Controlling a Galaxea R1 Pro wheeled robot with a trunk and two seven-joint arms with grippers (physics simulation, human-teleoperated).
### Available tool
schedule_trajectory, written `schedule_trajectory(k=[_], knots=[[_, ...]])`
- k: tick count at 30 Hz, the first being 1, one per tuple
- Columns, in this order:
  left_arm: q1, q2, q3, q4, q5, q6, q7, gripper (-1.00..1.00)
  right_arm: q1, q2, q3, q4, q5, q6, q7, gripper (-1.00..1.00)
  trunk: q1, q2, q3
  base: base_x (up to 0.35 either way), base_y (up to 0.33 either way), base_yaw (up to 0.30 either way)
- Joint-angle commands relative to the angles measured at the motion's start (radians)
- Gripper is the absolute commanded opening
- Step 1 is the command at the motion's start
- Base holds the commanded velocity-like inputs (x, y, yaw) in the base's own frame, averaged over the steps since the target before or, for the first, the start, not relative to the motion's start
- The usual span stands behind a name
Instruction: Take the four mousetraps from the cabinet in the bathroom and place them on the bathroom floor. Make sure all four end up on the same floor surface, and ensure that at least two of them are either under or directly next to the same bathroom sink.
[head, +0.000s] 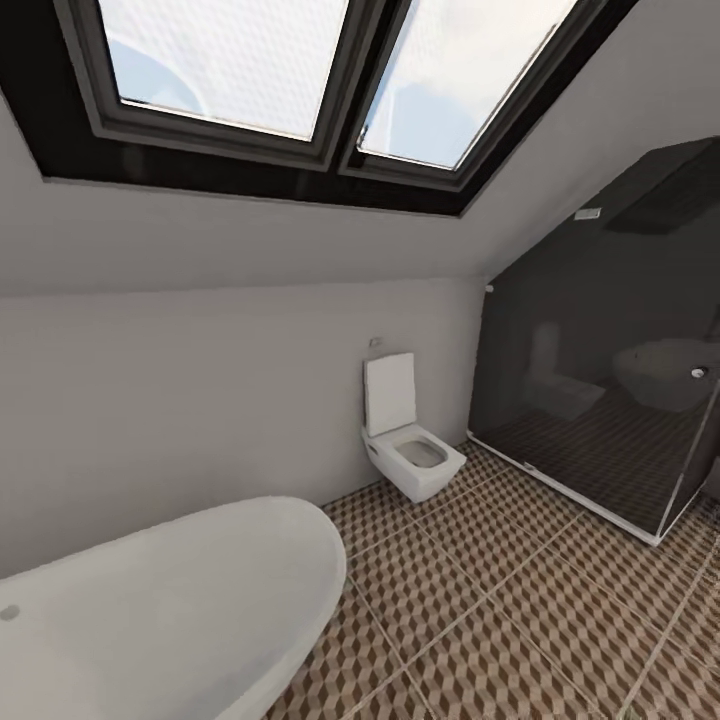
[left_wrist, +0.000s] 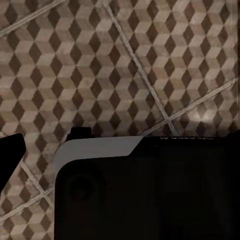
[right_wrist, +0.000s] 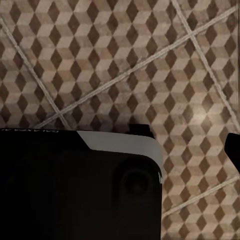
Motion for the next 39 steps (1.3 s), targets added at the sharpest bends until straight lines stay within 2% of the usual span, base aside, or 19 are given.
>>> schedule_trajectory(k=[1,39], knots=[[-0.001,0.0,-0.008,0.002,0.011,-0.004,-0.004,1.0,-0.002,0.0,0.0,0.003,0.001,-0.006,0.002,1.0,0.0,-0.001,-0.001,0.0,0.0,-0.289],[-0.001,0.0,-0.008,0.002,0.011,-0.004,-0.004,1.0,-0.002,0.0,0.0,0.003,0.001,-0.007,0.002,1.0,0.0,-0.001,-0.001,0.0,0.0,-0.289]])
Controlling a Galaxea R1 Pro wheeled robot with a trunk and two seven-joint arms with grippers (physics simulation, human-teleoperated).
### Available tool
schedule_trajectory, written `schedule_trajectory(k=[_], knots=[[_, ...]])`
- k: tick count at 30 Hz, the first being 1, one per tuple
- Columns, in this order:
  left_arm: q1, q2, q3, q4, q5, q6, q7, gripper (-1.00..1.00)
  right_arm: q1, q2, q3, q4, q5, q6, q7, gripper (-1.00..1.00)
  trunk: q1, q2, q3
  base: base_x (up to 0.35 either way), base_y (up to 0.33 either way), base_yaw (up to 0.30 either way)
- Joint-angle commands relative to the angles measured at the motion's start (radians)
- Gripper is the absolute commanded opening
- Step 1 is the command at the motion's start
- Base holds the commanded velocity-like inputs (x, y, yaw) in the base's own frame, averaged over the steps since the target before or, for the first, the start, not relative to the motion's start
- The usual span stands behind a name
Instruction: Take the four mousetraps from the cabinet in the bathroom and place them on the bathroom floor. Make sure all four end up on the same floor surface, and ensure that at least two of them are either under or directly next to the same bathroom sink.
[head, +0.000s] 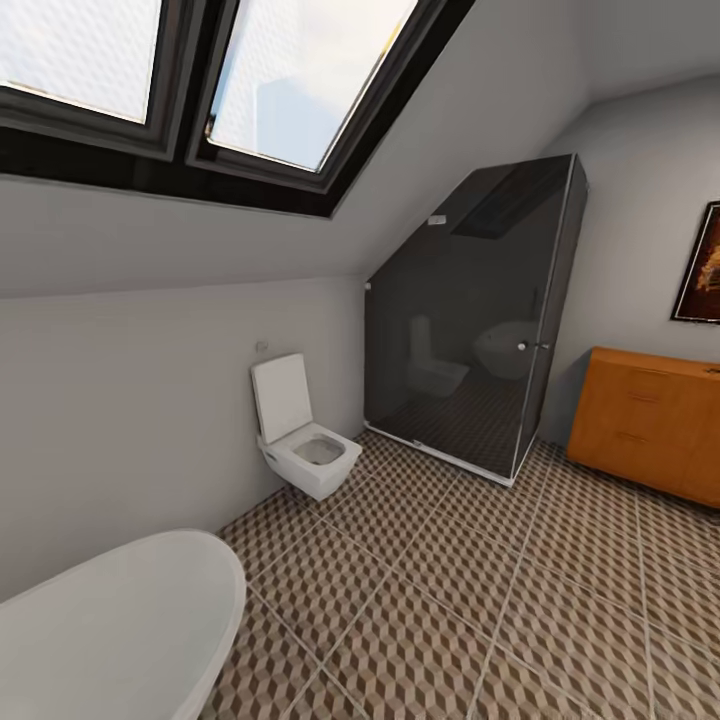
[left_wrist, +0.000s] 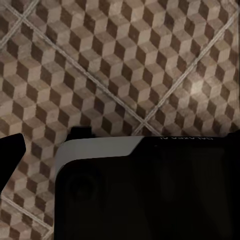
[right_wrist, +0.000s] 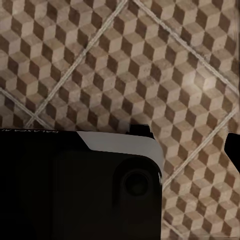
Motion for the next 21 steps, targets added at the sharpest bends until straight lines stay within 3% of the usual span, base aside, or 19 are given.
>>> schedule_trajectory(k=[1,21], knots=[[-0.001,0.0,-0.008,0.002,0.011,-0.004,-0.004,1.0,-0.002,0.0,0.0,0.003,0.001,-0.006,0.002,1.0,0.0,-0.001,-0.001,0.0,0.0,-0.289],[-0.001,0.0,-0.008,0.002,0.011,-0.004,-0.004,1.0,-0.002,0.0,0.0,0.003,0.001,-0.006,0.002,1.0,0.0,-0.001,-0.001,0.0,0.0,-0.289]])
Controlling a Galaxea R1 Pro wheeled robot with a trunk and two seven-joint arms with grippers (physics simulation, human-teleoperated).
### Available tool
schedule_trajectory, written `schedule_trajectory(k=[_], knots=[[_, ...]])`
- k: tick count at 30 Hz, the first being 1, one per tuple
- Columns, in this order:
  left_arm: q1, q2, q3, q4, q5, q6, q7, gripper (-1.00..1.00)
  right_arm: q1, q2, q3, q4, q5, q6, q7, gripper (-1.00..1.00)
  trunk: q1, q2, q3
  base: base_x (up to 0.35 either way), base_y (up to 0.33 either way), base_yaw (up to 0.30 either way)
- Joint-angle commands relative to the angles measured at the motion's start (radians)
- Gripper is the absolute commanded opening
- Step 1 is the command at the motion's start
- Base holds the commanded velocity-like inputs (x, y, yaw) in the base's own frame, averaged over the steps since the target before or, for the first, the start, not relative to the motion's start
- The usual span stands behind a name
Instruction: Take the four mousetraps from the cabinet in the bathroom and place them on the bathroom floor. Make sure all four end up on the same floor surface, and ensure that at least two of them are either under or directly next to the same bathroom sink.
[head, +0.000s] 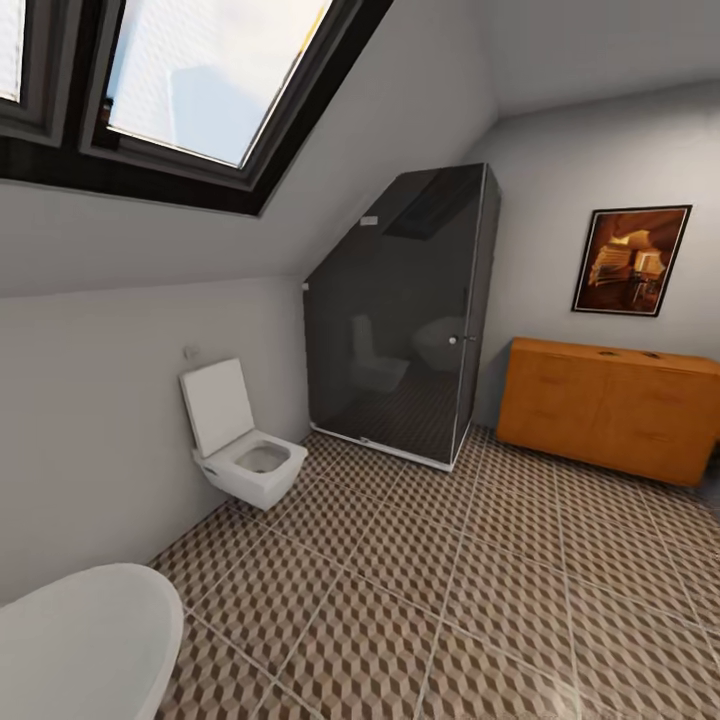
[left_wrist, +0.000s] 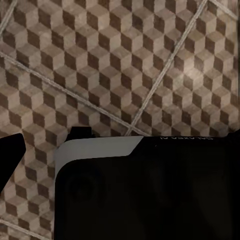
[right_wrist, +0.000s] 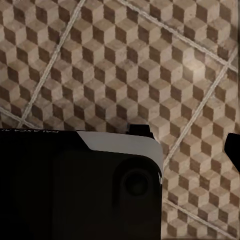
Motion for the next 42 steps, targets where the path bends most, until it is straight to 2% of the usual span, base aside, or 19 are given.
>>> schedule_trajectory(k=[1,42], knots=[[-0.001,0.0,-0.008,0.002,0.011,-0.004,-0.004,1.0,-0.002,0.0,0.0,0.003,0.001,-0.006,0.002,1.0,0.0,-0.001,-0.001,0.0,0.0,-0.289],[-0.001,-0.003,-0.007,0.0,0.007,-0.004,-0.004,1.0,-0.002,0.0,0.0,0.003,0.001,-0.006,0.002,1.0,0.0,-0.001,-0.001,0.0,0.0,-0.289]])
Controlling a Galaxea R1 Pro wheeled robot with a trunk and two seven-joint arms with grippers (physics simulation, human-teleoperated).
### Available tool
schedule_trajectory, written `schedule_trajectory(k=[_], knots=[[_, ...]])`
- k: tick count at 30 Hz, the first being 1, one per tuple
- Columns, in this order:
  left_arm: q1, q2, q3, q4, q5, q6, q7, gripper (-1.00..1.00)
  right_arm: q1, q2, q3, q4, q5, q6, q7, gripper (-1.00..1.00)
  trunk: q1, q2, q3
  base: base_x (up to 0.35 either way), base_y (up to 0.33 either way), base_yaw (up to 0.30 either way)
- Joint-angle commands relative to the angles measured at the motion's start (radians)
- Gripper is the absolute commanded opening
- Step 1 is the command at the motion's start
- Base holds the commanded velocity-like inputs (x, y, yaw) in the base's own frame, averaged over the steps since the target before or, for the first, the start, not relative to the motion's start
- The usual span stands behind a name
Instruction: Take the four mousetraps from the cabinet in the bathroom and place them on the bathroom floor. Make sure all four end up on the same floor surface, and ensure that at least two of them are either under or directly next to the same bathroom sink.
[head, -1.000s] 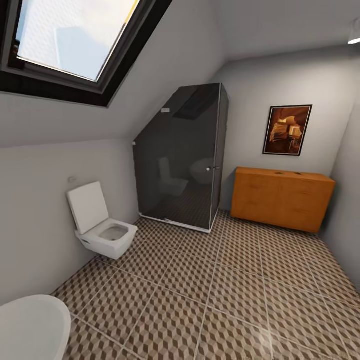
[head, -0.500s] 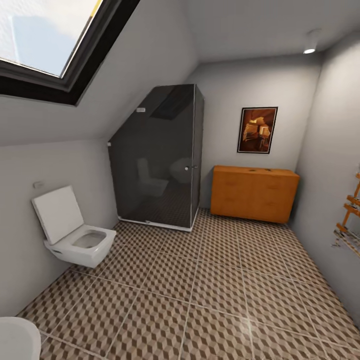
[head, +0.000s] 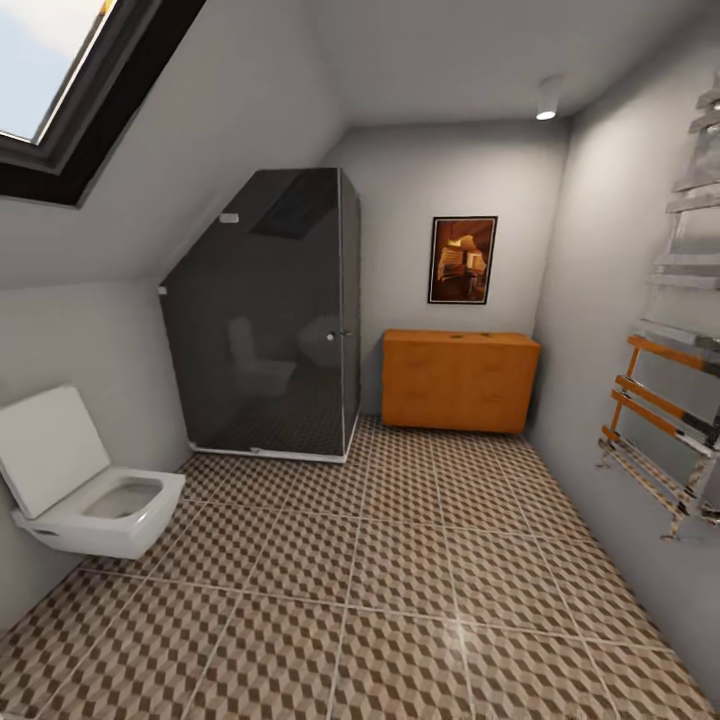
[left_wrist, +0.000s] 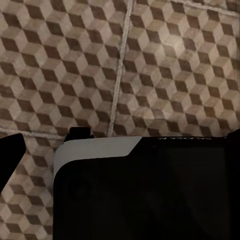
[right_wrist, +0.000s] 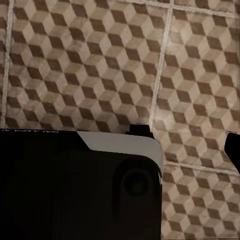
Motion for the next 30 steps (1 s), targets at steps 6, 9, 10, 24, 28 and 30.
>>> schedule_trajectory(k=[6,9,10,24,28,30], knots=[[-0.001,0.002,-0.008,0.002,0.016,-0.004,-0.004,1.0,-0.002,0.0,0.0,0.003,0.001,-0.006,0.002,1.0,0.0,-0.001,-0.001,0.0,0.0,-0.289],[-0.001,0.002,-0.008,0.002,0.016,-0.004,-0.004,1.0,-0.002,0.0,0.0,0.003,0.001,-0.006,0.002,1.0,0.0,-0.001,-0.001,0.0,0.0,-0.289],[-0.001,0.002,-0.008,0.002,0.016,-0.004,-0.004,1.0,-0.002,0.0,0.0,0.003,0.001,-0.006,0.002,1.0,0.0,-0.001,-0.001,0.0,0.0,-0.289],[-0.001,-0.001,-0.005,0.002,0.015,-0.005,-0.004,1.0,-0.002,0.0,0.0,0.003,0.001,-0.006,0.002,1.0,0.0,-0.001,-0.001,0.0,0.0,-0.28],[-0.001,-0.002,-0.005,0.002,0.017,-0.005,-0.004,1.0,-0.002,0.0,0.0,0.003,0.001,-0.006,0.002,1.0,0.0,-0.001,-0.001,0.0,0.0,-0.145],[-0.001,-0.002,-0.005,0.002,0.017,-0.005,-0.004,1.0,-0.002,0.0,0.0,0.003,0.001,-0.006,0.002,1.0,0.0,-0.001,-0.001,0.0,0.0,-0.082]])
